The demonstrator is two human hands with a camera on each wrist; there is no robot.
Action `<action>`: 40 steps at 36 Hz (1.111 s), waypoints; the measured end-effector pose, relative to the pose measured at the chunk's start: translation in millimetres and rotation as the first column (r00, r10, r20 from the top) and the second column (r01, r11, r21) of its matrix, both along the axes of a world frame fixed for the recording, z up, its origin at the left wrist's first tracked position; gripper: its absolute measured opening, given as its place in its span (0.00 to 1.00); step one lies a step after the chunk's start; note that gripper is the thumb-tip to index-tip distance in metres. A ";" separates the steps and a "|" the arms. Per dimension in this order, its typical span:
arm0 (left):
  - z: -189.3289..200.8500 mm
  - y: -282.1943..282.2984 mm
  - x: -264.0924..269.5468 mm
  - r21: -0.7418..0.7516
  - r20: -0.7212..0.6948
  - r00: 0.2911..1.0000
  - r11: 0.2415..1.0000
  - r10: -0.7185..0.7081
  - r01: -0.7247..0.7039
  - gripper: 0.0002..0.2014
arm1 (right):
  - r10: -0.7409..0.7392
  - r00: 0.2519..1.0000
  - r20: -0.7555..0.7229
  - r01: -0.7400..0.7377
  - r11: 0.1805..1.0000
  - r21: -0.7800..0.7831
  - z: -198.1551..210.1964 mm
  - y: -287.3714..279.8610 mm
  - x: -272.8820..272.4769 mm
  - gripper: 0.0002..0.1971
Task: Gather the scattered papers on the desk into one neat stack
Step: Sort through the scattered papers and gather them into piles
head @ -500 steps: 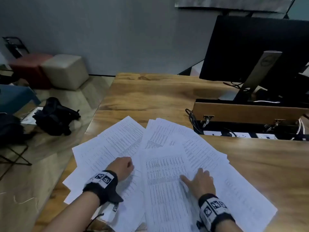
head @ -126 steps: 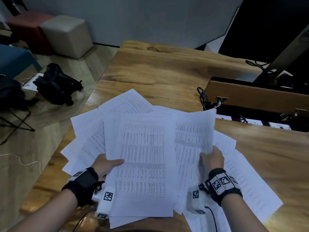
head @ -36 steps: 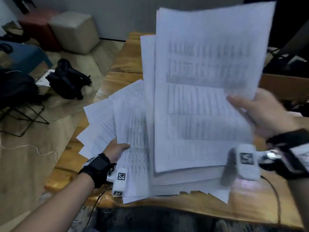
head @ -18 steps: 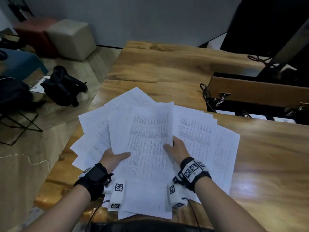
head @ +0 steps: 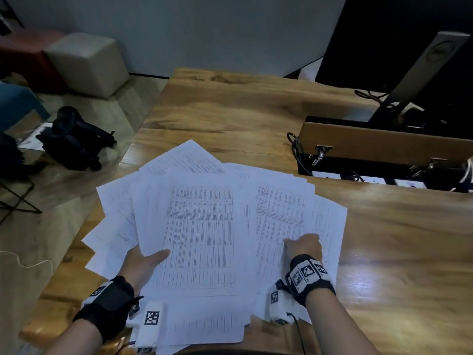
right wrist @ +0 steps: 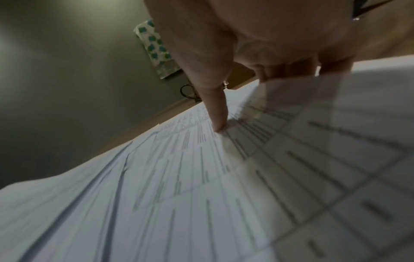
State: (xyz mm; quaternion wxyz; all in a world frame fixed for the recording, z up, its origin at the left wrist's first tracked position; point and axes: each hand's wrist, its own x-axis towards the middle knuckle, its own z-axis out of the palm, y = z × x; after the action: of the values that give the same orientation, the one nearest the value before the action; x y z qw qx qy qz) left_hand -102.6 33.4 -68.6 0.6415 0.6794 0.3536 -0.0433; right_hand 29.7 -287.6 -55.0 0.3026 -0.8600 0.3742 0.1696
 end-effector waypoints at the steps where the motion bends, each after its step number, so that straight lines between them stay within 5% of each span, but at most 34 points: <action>1: -0.9 0.7 -0.2 0.002 -0.006 1.000 1.000 -0.001 0.001 0.17 | 0.000 1.000 0.020 -0.001 0.999 0.035 0.4 -1.3 0.3 0.13; 10: -5.8 3.8 0.7 0.029 -0.048 0.999 1.000 -0.001 0.003 0.17 | -0.026 0.983 0.184 0.031 0.999 -0.029 9.6 -34.8 -8.9 0.04; 17: -5.1 2.6 1.1 0.044 -0.061 0.998 0.999 -0.006 0.008 0.17 | -0.002 0.993 -0.118 -0.022 0.979 -0.205 15.6 -53.2 -9.7 0.17; 28: -3.5 2.5 3.1 0.024 -0.068 0.998 1.000 -0.005 0.007 0.14 | -0.303 0.944 0.132 0.273 0.940 0.204 11.7 -50.6 -8.1 0.22; 33: -2.3 2.5 3.1 0.017 -0.058 0.998 1.000 -0.012 0.013 0.14 | -0.270 0.944 0.190 0.180 0.903 0.390 20.3 -61.0 -14.3 0.05; 40: 4.1 -0.2 3.9 -0.008 -0.043 0.999 1.000 -0.006 0.006 0.15 | 0.023 0.918 0.397 -0.152 0.942 0.298 92.8 -70.6 -20.7 0.07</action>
State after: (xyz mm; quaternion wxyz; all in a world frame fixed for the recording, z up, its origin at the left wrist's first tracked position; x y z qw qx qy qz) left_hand -98.7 33.2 -64.5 0.6363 0.6766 0.3653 -0.0614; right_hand 8.9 -358.2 37.9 0.4993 -0.8312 0.2347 0.0686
